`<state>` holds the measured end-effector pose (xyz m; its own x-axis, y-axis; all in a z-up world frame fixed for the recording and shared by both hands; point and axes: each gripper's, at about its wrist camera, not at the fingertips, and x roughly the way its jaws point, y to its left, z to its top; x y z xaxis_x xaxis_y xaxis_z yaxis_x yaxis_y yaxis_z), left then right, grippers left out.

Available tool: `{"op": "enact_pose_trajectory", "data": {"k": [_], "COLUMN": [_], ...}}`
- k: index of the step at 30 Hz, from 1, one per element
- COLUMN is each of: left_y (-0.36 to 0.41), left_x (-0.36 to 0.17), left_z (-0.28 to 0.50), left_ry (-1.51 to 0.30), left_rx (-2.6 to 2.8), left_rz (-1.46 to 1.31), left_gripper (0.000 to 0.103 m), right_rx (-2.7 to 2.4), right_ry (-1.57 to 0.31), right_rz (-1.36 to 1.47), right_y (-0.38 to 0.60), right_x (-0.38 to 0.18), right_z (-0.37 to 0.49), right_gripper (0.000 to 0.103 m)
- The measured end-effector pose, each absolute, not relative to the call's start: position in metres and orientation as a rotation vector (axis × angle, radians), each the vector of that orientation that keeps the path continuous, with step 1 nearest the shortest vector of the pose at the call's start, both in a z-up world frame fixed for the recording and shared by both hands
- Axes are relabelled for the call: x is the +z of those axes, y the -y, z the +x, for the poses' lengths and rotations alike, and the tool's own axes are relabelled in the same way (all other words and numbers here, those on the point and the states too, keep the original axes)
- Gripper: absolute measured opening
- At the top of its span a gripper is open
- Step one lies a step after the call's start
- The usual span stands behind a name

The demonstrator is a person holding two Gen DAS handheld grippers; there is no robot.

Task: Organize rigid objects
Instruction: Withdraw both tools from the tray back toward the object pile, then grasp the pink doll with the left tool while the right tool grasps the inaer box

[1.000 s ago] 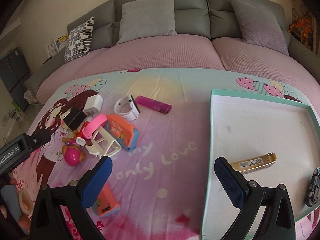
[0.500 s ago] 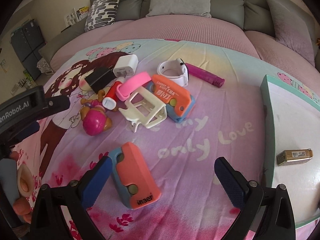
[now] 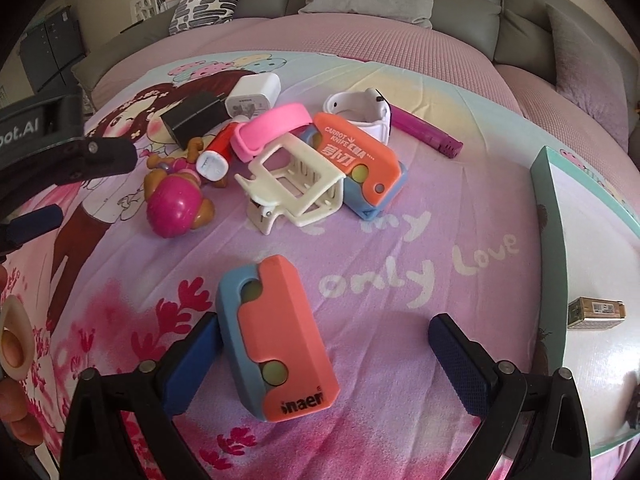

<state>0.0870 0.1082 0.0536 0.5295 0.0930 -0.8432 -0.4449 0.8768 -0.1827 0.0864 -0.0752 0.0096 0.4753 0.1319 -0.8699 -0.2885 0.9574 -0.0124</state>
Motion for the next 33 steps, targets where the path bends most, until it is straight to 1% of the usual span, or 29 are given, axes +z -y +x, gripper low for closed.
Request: {"op": "enact_pose_trajectory", "data": {"k": [17, 23, 26, 29, 31, 33], "left_y": [-0.085, -0.081, -0.081, -0.079, -0.079, -0.078], "left_x": [0.034, 0.025, 0.021, 0.021, 0.021, 0.022], "left_z": [0.104, 0.108, 0.110, 0.112, 0.112, 0.112], "left_ry": [-1.032, -1.056, -1.057, -1.052, -1.045, -1.038], "left_rx": [0.281, 0.271, 0.262, 0.259, 0.248, 0.236], "left_rz": [-0.348, -0.344, -0.350, -0.343, -0.346, -0.353], "left_gripper": [0.100, 0.099, 0.098, 0.091, 0.084, 0.079], "right_rx": [0.158, 0.154, 0.147, 0.142, 0.137, 0.131], "right_ry": [-1.055, -1.055, -1.053, -1.052, -1.053, -1.056], "right_rz": [-0.134, -0.135, -0.129, -0.126, -0.126, -0.125], "right_y": [0.107, 0.108, 0.109, 0.110, 0.111, 0.113], "right_x": [0.011, 0.011, 0.012, 0.012, 0.013, 0.014], "right_z": [0.097, 0.096, 0.095, 0.095, 0.095, 0.094], "right_gripper": [0.103, 0.102, 0.100, 0.097, 0.095, 0.090]}}
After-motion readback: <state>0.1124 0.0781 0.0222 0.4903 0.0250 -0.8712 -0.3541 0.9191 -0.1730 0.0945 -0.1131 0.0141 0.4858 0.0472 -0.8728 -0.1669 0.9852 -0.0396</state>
